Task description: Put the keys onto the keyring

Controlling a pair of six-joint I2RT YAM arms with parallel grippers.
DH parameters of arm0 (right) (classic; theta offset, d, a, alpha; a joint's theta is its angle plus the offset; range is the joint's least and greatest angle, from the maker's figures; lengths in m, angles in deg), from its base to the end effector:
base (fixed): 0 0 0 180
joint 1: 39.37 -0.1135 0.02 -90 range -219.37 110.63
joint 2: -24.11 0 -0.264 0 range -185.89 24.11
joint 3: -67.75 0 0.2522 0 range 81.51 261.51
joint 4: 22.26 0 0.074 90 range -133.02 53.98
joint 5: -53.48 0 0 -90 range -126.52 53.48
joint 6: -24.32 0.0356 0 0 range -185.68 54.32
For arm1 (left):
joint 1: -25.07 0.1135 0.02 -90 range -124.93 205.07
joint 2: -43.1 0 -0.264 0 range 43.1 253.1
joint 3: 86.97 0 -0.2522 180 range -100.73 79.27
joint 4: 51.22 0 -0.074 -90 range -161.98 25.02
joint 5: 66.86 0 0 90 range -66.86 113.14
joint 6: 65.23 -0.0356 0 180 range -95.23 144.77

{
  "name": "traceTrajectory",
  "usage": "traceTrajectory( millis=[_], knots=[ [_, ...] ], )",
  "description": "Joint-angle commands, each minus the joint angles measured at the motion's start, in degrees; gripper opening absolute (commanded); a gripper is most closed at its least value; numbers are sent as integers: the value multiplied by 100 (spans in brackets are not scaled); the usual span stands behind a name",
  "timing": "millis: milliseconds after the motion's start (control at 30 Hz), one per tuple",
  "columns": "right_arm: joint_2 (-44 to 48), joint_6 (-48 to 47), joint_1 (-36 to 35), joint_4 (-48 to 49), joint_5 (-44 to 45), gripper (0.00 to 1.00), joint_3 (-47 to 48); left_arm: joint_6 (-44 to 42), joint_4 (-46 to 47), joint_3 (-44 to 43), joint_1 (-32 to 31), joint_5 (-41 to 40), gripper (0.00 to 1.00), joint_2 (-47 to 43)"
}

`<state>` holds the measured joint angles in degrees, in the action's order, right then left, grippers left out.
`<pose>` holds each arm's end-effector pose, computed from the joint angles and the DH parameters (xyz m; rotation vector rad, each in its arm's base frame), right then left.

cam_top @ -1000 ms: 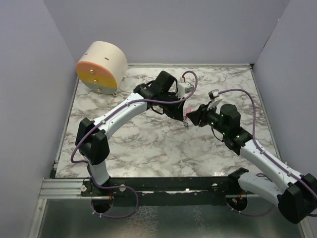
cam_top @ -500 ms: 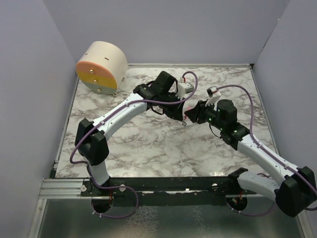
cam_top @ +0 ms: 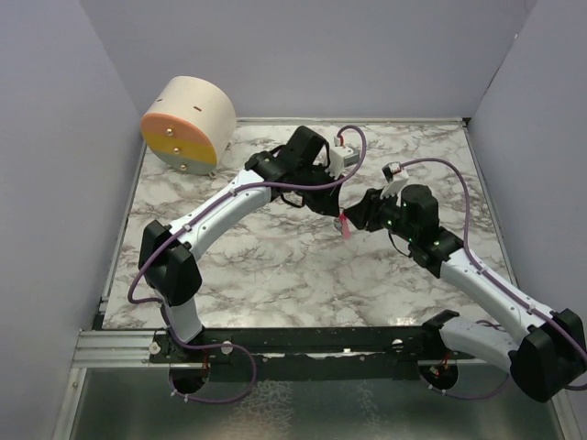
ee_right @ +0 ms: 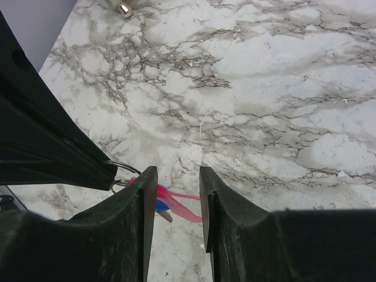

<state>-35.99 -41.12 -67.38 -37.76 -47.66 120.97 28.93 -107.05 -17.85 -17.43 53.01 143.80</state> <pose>0.2082 0.1186 0.2707 -0.1941 2.0299 0.7814 0.2760 -0.2769 0.3425 1.0554 2.2252 -0.9949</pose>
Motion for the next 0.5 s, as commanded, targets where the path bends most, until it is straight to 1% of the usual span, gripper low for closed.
traceTrajectory(
  millis=[0,100,233,333,467],
  knots=[
    [317,-81,32,-118,446,35,32,34,39,-166,-40,-112,0,-139],
    [492,-181,35,-187,835,35,112,17,-40,-112,-39,-129,0,-107],
    [695,-474,32,-162,962,35,118,-19,-166,-38,-39,-202,0,-78],
    [921,-879,32,63,656,35,-52,-58,-246,-26,-39,-270,0,-49],
    [1107,-1293,35,371,-43,35,-299,-97,-334,-122,-61,-217,0,38]
  ],
)
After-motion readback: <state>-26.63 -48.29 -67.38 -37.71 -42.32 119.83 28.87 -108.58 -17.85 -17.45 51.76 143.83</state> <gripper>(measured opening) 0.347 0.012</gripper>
